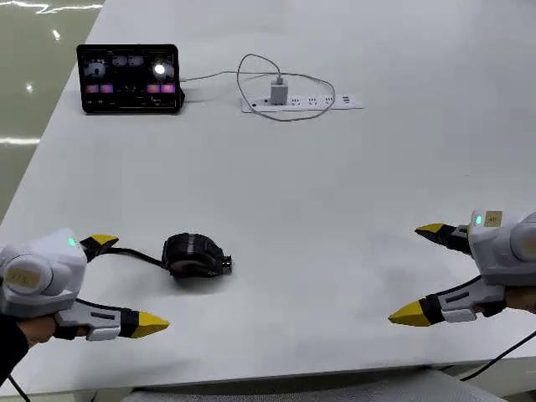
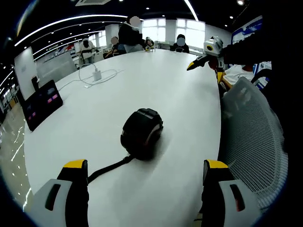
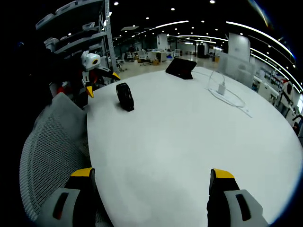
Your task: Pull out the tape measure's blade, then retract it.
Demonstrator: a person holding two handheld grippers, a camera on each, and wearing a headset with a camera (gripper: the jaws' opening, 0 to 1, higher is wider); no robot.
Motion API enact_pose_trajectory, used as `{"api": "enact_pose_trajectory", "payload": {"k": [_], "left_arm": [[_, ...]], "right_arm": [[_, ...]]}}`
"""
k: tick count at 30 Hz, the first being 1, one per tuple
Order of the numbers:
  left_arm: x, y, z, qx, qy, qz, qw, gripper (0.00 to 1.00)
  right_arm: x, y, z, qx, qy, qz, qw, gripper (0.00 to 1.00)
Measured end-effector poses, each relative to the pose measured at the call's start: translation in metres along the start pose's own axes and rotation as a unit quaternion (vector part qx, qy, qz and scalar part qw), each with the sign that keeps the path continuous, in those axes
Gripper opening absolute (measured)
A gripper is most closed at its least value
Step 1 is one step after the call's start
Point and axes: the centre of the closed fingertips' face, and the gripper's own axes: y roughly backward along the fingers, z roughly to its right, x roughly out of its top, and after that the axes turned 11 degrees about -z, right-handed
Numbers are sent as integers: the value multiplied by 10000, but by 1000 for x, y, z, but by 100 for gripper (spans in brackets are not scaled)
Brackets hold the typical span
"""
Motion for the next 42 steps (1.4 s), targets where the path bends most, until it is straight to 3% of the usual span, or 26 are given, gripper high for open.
{"api": "enact_pose_trajectory", "payload": {"k": [3, 9, 13, 17, 23, 27, 32, 42], "left_arm": [[7, -1, -1, -125, -75, -20, 9999, 99], [13, -15, 2, -475, -655, -492, 9955, 99], [20, -20, 3, -583, -863, -648, 9924, 97], [30, -24, 3, -667, -1205, -752, 9876, 95], [40, -32, 2, -728, -1476, -871, 9825, 87], [43, -42, 1, -714, -1768, -1086, 9756, 79], [44, -53, 3, -806, -1869, -1274, 9708, 71], [43, -67, 3, -935, -2022, -1660, 9606, 53]], "right_arm": [[6, -2, -1, 50, 112, -44, 9999, 100], [22, -9, 4, 61, 244, 23, 9997, 100], [28, -14, 4, 111, 259, 14, 9996, 100], [35, -18, 1, 163, 368, 7, 9992, 100], [51, -31, -4, 217, 533, 27, 9983, 100], [66, -39, -6, 243, 675, 99, 9974, 100], [82, -50, -15, 334, 814, 53, 9961, 100], [102, -83, -17, 467, 1079, -38, 9931, 100]]}}
